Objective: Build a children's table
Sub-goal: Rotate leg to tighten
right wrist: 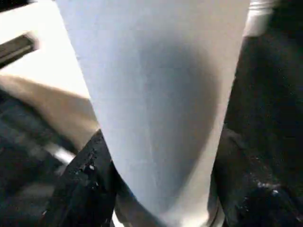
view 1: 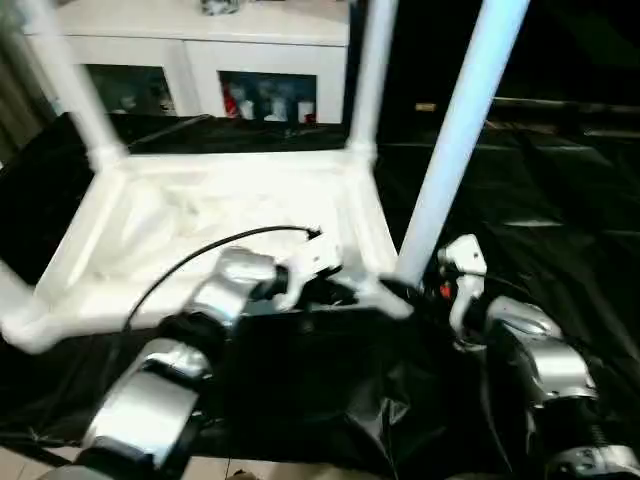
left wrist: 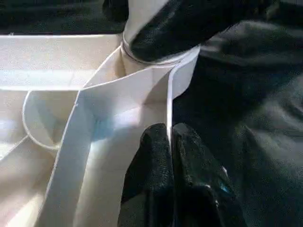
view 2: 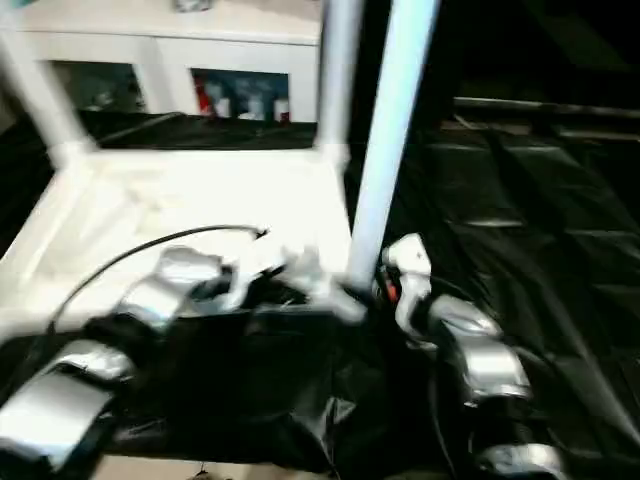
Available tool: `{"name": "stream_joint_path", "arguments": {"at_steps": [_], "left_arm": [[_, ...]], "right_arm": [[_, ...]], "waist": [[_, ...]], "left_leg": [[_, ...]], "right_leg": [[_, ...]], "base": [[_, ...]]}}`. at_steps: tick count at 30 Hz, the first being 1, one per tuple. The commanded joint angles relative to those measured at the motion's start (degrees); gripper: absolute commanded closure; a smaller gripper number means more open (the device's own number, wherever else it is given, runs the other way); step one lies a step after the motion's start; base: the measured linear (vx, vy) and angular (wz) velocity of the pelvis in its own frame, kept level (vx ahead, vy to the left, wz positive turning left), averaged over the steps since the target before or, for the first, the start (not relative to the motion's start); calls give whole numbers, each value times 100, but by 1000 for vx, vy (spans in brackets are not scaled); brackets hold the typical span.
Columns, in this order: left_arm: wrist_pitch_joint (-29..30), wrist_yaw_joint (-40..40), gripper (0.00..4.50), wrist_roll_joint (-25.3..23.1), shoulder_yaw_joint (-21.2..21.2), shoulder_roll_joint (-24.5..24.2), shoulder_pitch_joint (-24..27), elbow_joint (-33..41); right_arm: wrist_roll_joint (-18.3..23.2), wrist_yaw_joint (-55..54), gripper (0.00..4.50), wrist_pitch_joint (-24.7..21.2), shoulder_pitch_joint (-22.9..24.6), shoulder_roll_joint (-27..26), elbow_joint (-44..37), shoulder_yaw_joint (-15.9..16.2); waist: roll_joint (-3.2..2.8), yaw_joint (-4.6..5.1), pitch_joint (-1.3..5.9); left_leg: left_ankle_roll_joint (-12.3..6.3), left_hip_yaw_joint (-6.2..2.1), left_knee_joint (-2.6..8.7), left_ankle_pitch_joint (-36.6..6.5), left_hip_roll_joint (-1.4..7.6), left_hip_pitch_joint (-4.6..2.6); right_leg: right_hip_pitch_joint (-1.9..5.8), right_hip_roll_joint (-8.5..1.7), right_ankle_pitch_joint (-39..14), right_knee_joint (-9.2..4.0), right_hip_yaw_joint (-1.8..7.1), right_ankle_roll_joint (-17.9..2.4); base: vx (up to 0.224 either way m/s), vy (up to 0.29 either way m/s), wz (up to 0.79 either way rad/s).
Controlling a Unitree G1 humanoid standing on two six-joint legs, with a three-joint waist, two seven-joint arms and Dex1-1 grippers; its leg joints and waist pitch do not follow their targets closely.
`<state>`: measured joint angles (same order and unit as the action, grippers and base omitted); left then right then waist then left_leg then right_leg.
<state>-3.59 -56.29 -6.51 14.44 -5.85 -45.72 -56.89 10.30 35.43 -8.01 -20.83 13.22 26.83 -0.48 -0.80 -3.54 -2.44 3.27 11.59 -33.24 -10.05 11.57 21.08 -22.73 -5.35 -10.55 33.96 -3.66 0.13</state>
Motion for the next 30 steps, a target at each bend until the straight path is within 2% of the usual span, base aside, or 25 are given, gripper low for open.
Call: {"name": "stream_joint_path", "arguments": {"at_steps": [1,3,4,5,8,9,11,12,13,14,16,17,20,21,22,25,27,30], "left_arm": [[72,682,450,23,-181,149,-188,-74],[163,1306,450,20,-242,461,-328,-265],[163,1306,450,20,-242,461,-328,-265],[156,1517,450,35,-273,675,-413,-391],[125,1566,450,14,-268,724,-438,-423],[58,1451,450,-5,-240,701,-428,-414],[-18,1243,450,-14,-192,638,-389,-378],[-18,1243,450,-14,-192,638,-389,-378],[-18,1243,450,-14,-192,638,-389,-378],[-92,996,450,11,-150,556,-344,-335],[-124,822,450,31,-124,490,-319,-306],[-190,636,450,34,-111,428,-305,-313],[-251,254,450,64,-83,313,-258,-270],[-302,-272,450,98,-2,133,-179,-173],[-311,-316,450,99,6,116,-172,-165],[-416,-1033,450,151,112,-148,-67,-38],[-376,-1396,450,224,128,-272,-17,57],[-320,-1715,450,315,81,-393,-2,126]], "right_arm": [[-250,-405,215,-211,118,-197,381,160],[-248,-1188,215,-252,-81,-632,594,-6],[-248,-1188,215,-252,-81,-632,594,-6],[-358,-1570,218,-191,-287,-898,774,17],[-482,-1536,218,-80,-392,-933,866,137],[-596,-1230,218,122,-437,-840,849,344],[-485,-849,218,232,-433,-749,770,369],[-485,-849,182,232,-433,-749,770,369],[-485,-849,173,232,-433,-749,770,369],[-273,-425,169,199,-412,-647,646,307],[-207,-85,146,189,-380,-520,541,347],[-197,234,134,192,-344,-372,437,416],[-116,821,134,121,-246,-93,212,538],[20,1558,134,60,-123,280,-42,643],[28,1614,134,62,-114,311,-60,650],[159,2394,134,24,22,780,-338,747],[210,2731,134,11,79,993,-464,786],[279,3127,134,-22,112,1226,-573,803]], "waist": [[58,19,284],[40,38,287],[40,38,287],[40,71,284],[52,87,291],[73,86,294],[89,76,294],[81,71,296],[79,73,295],[85,67,296],[92,51,306],[85,44,303],[90,31,314],[84,25,312],[86,17,312],[76,-7,329],[73,-29,354],[66,-49,348]], "left_leg": [[-27,-118,428,-1814,151,-109],[-36,-125,428,-1854,142,-113],[-36,-125,428,-1854,142,-113],[12,-137,436,-1903,134,-104],[-48,-132,427,-1892,127,-91],[-83,-126,424,-1869,123,-86],[-176,-120,416,-1776,125,-68],[-199,-122,417,-1771,130,-69],[-228,-116,414,-1736,129,-61],[-252,-115,414,-1703,130,-65],[-333,-112,403,-1613,134,-47],[-360,-106,402,-1538,141,-45],[-427,-110,392,-1417,146,-24],[-448,-109,392,-1388,149,-25],[-467,-107,390,-1401,156,-31],[-533,-92,369,-1239,172,-9],[-582,-80,344,-1109,186,-23],[-636,-67,336,-1076,186,-26]], "right_leg": [[158,-307,-2213,-547,203,-996],[157,-305,-2291,-560,202,-960],[157,-305,-2291,-560,202,-960],[164,-302,-2378,-562,191,-921],[174,-298,-2274,-572,194,-899],[180,-296,-2238,-573,196,-902],[191,-306,-2177,-569,199,-917],[195,-309,-2159,-563,199,-925],[196,-300,-2100,-556,201,-946],[199,-304,-2064,-551,201,-968],[232,-309,-1927,-536,203,-1000],[222,-307,-1796,-525,208,-1042],[263,-308,-1592,-489,201,-1118],[267,-311,-1561,-486,197,-1151],[267,-313,-1556,-492,199,-1163],[284,-292,-1186,-429,190,-1303],[286,-290,-801,-376,190,-1462],[281,-295,-629,-360,186,-1594]], "base": [[0,0,0],[0,0,0],[0,0,0],[0,0,0],[0,0,0],[0,0,0],[0,0,0],[0,0,0],[0,0,0],[0,0,0],[0,0,0],[0,0,0],[0,0,0],[0,0,0],[0,0,0],[0,0,0],[0,0,0],[0,0,0]]}}
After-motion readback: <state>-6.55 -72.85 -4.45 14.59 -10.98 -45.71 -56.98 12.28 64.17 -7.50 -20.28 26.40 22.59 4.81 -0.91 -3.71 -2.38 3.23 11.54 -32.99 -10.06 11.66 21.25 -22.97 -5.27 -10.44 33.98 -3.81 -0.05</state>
